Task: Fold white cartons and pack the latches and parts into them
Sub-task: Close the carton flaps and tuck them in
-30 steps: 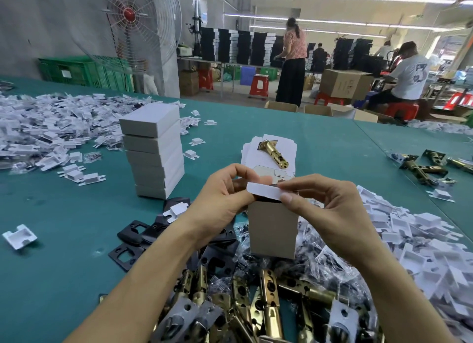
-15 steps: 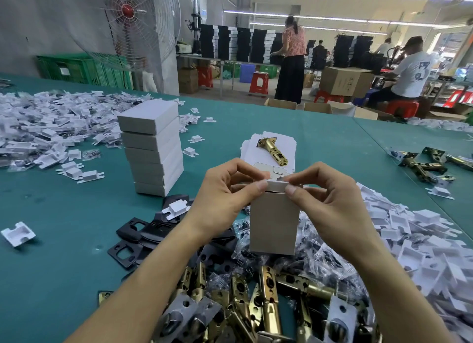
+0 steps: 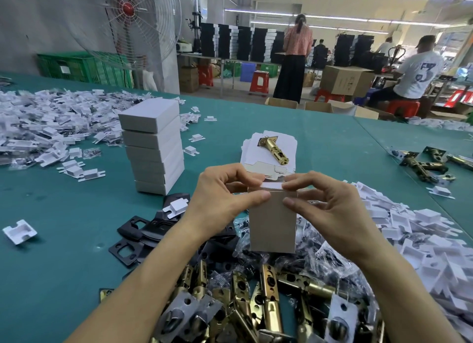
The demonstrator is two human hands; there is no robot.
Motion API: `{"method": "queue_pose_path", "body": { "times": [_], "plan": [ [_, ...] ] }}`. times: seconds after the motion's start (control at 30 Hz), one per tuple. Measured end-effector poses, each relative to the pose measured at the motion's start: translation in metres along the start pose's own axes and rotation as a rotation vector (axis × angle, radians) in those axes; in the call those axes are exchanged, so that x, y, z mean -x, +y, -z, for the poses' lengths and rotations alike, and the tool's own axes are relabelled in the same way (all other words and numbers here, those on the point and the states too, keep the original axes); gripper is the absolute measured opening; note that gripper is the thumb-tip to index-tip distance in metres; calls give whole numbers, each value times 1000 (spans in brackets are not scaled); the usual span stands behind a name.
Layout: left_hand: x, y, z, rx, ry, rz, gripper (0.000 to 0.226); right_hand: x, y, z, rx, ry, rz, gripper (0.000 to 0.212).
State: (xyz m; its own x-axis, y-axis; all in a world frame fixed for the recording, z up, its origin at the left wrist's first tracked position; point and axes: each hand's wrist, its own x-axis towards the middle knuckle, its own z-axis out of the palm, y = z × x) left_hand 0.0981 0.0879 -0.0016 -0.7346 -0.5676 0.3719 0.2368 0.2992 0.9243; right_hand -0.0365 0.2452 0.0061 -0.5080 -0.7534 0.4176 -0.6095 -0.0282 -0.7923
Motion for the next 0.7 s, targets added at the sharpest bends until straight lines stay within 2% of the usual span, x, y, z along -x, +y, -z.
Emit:
{"method": "queue_pose_path", "body": {
  "times": [0.17, 0.33, 0.43, 0.53, 0.67, 0.7],
  "plan": [
    [-1, -3, 1, -71, -14, -42, 18, -1, -1, -3, -22, -55, 48, 21],
    [-1, -6, -1, -85, -77, -14, 17, 0, 2, 1, -91, -126, -64, 22],
    [-2, -6, -2, -127, -73, -34, 15, 1, 0, -2, -102, -134, -61, 28],
    [-3, -2, -1, -155, -48, -34, 21, 2, -3, -3, -163, -50, -49, 29],
    [-4, 3, 4, -168, -217, 109, 70, -2, -10, -1, -416, 203, -108, 25],
    [-3, 5, 5, -162, -263, 171, 73, -3, -12, -1, -508, 264, -153, 25]
  ]
}}
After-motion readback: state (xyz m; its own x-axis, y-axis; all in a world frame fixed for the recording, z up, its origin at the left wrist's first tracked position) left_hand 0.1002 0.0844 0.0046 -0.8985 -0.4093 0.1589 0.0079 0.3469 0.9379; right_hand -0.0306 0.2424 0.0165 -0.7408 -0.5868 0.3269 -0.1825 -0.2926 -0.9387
